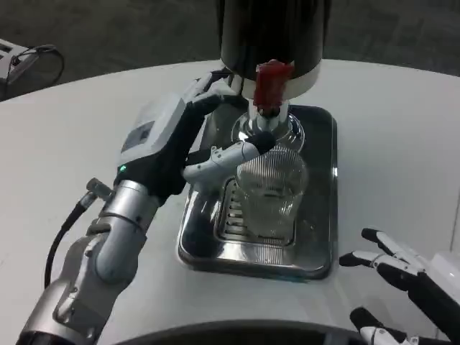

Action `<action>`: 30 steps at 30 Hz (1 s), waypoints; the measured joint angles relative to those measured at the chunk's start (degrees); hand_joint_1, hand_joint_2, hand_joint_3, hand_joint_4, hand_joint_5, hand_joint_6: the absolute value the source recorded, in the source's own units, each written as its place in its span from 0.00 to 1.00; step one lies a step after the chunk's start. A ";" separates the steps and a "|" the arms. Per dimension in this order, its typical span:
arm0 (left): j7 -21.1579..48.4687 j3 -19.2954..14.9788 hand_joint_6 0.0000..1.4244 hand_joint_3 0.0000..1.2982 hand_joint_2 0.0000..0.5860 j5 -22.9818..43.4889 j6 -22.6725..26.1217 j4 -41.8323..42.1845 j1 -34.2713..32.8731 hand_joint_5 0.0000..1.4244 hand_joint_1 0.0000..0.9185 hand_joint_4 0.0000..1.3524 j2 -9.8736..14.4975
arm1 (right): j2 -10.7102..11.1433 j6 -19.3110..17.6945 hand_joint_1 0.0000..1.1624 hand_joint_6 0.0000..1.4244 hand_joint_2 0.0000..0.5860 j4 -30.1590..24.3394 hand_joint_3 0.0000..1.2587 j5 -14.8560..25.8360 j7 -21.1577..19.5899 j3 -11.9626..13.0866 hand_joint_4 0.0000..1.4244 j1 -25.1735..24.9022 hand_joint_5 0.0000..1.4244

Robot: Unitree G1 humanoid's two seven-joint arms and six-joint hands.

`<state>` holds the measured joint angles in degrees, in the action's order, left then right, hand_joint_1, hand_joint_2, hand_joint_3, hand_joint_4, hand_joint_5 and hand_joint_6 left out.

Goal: Grasp the cup under the faucet to collect the drink, then remove the cup.

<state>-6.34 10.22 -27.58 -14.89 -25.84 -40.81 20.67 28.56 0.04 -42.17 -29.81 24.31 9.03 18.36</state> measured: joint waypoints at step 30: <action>21.14 -11.29 0.29 0.23 0.09 26.41 1.72 20.54 0.85 0.31 0.00 0.25 1.68 | -0.33 0.00 0.32 0.18 0.82 -0.66 0.17 -0.22 -0.01 -0.54 0.00 1.41 0.03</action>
<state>14.80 -1.07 -1.16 -13.17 -5.30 -39.96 22.35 28.23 0.05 -42.83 -30.03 24.30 8.49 19.77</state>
